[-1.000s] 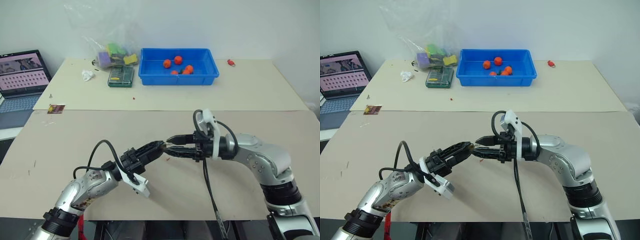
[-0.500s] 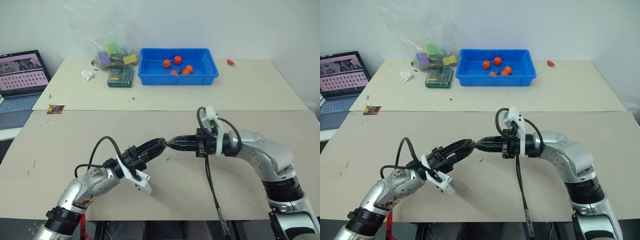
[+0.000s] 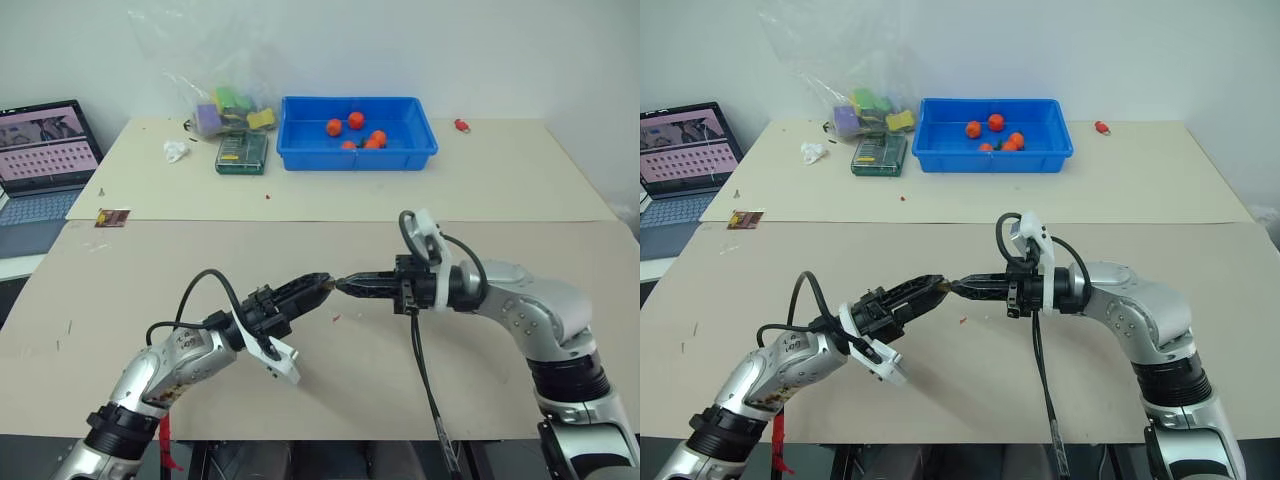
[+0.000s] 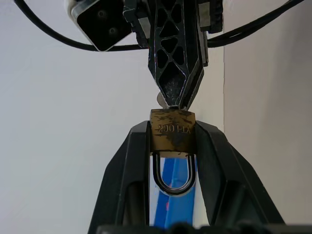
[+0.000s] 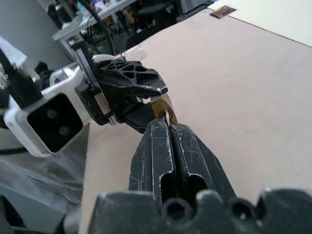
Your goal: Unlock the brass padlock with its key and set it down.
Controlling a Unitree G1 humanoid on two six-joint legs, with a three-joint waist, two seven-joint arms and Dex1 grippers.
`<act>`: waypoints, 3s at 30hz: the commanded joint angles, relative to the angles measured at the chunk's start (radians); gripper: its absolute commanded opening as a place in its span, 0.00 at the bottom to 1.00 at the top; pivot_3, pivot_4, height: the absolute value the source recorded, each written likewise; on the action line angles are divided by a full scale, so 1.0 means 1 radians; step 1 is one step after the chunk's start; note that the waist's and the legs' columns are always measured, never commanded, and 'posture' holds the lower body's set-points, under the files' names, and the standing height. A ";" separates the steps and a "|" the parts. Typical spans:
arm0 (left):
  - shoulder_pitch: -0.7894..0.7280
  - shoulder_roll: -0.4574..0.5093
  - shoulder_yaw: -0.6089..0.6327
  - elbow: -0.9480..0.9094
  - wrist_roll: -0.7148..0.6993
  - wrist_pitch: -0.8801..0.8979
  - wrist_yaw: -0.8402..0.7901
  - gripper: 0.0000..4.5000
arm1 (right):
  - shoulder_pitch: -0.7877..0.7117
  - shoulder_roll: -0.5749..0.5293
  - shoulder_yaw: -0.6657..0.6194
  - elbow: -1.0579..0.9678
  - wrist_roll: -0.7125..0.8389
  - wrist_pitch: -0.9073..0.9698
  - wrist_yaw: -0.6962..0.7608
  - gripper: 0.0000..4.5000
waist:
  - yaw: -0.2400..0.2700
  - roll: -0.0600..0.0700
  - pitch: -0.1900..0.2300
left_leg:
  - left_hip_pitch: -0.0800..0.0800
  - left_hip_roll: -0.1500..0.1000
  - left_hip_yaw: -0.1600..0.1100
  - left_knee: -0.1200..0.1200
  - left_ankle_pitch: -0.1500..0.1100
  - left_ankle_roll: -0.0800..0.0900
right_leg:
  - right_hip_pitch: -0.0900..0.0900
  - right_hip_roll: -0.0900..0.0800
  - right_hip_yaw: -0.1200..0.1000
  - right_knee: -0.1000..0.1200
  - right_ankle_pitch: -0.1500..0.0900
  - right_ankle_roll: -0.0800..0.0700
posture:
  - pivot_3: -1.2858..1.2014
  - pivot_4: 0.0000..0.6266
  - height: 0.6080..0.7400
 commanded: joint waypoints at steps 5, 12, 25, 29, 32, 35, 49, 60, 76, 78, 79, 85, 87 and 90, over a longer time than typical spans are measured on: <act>-0.041 -0.008 -0.012 -0.039 0.065 -0.046 0.036 0.19 | -0.076 0.082 -0.103 0.040 0.186 0.254 -0.199 0.02 | 0.000 0.000 0.000 | 0.000 0.000 0.000 0.000 0.000 0.000 | -0.001 0.000 0.000 0.000 0.000 0.000 | 0.52 0.24 1.00; -0.016 -0.033 -0.020 -0.016 0.007 -0.012 0.007 0.19 | -0.037 0.042 -0.045 -0.057 0.100 0.129 -0.113 0.08 | 0.000 0.001 0.000 | -0.001 0.000 0.000 0.000 0.000 0.000 | -0.001 0.000 0.000 0.001 0.000 0.000 | 0.52 0.24 1.00; -0.014 -0.058 -0.027 -0.006 -0.025 0.007 -0.025 0.19 | -0.039 0.017 -0.039 -0.055 0.017 -0.035 -0.013 0.62 | -0.006 0.001 0.000 | -0.001 0.000 0.001 0.000 0.000 0.000 | -0.001 0.000 0.000 0.001 0.000 0.000 | 0.52 0.24 1.00; -0.016 -0.065 -0.029 0.003 -0.022 0.009 -0.023 0.19 | -0.048 0.041 -0.040 -0.053 0.016 -0.035 -0.036 0.62 | -0.006 0.001 0.000 | 0.000 0.000 0.001 0.000 0.000 0.000 | 0.000 0.000 0.000 0.001 0.000 0.000 | 0.52 0.24 1.00; -0.014 -0.067 -0.028 0.008 -0.016 0.007 -0.018 0.19 | -0.046 0.045 -0.037 -0.052 0.014 -0.037 -0.039 0.62 | -0.005 0.001 0.000 | 0.000 0.000 0.000 0.000 0.000 0.000 | -0.001 0.000 0.000 0.001 0.000 0.000 | 0.52 0.24 1.00; -0.005 -0.064 -0.023 0.012 -0.012 0.001 -0.009 0.19 | -0.036 0.047 -0.029 -0.058 0.010 -0.040 -0.039 0.62 | -0.005 0.001 0.000 | -0.001 0.000 0.000 0.000 0.000 0.000 | -0.001 0.000 0.000 0.001 0.000 0.000 | 0.52 0.24 1.00; -0.003 -0.063 -0.026 0.007 -0.025 0.014 -0.018 0.19 | 0.033 0.009 0.012 -0.044 -0.070 -0.108 0.048 0.62 | -0.006 0.001 0.000 | 0.000 0.000 0.001 0.000 0.000 0.000 | -0.001 0.000 0.000 0.001 0.000 0.000 | 0.52 0.24 1.00; -0.012 -0.070 -0.028 0.002 -0.034 0.029 -0.034 0.19 | 0.032 0.016 0.019 -0.041 -0.076 -0.110 0.054 0.51 | -0.005 0.001 0.000 | 0.000 0.000 0.001 0.000 0.000 0.000 | 0.000 0.000 0.000 0.001 0.000 0.000 | 0.52 0.24 1.00; -0.003 -0.073 -0.027 0.008 -0.053 0.038 -0.037 0.19 | 0.018 0.039 0.044 -0.033 -0.113 -0.134 0.052 0.05 | -0.005 0.001 0.000 | 0.000 0.000 0.001 0.000 0.000 0.000 | -0.001 0.000 0.000 0.001 0.000 0.000 | 0.52 0.24 1.00; -0.003 -0.073 -0.030 0.016 -0.088 0.055 -0.061 0.19 | 0.014 0.042 0.046 -0.028 -0.122 -0.138 0.049 0.05 | -0.005 0.001 0.000 | 0.000 0.000 0.001 0.000 0.000 0.000 | -0.001 0.000 0.000 0.001 0.000 0.000 | 0.52 0.24 1.00; -0.003 -0.068 -0.036 0.021 -0.123 0.060 -0.085 0.30 | 0.012 0.043 0.045 -0.025 -0.124 -0.139 0.049 0.05 | -0.006 0.001 0.000 | 0.000 0.000 0.001 0.000 0.000 0.000 | -0.001 0.000 0.000 0.001 0.000 0.000 | 0.52 0.24 1.00; 0.013 -0.049 -0.032 0.050 -0.278 0.091 -0.178 0.77 | 0.008 0.042 0.047 -0.013 -0.139 -0.145 0.053 0.05 | -0.006 0.001 0.000 | 0.000 0.000 0.000 0.000 0.000 0.000 | -0.001 0.000 0.000 0.001 0.000 0.000 | 0.52 0.24 1.00; 0.040 -0.030 -0.020 0.061 -0.316 0.106 -0.207 0.92 | 0.007 0.039 0.048 -0.013 -0.143 -0.147 0.053 0.05 | -0.008 0.001 0.000 | 0.000 0.000 0.000 0.000 0.000 0.000 | -0.001 0.000 0.000 0.001 0.000 0.000 | 0.52 0.24 1.00; 0.101 0.026 0.017 0.089 -0.350 0.100 -0.230 1.00 | 0.000 0.033 0.035 -0.020 -0.134 -0.142 0.051 0.05 | -0.017 0.001 0.000 | 0.000 0.000 0.000 0.000 0.000 0.000 | -0.001 0.000 0.000 0.001 0.000 0.000 | 0.52 0.24 1.00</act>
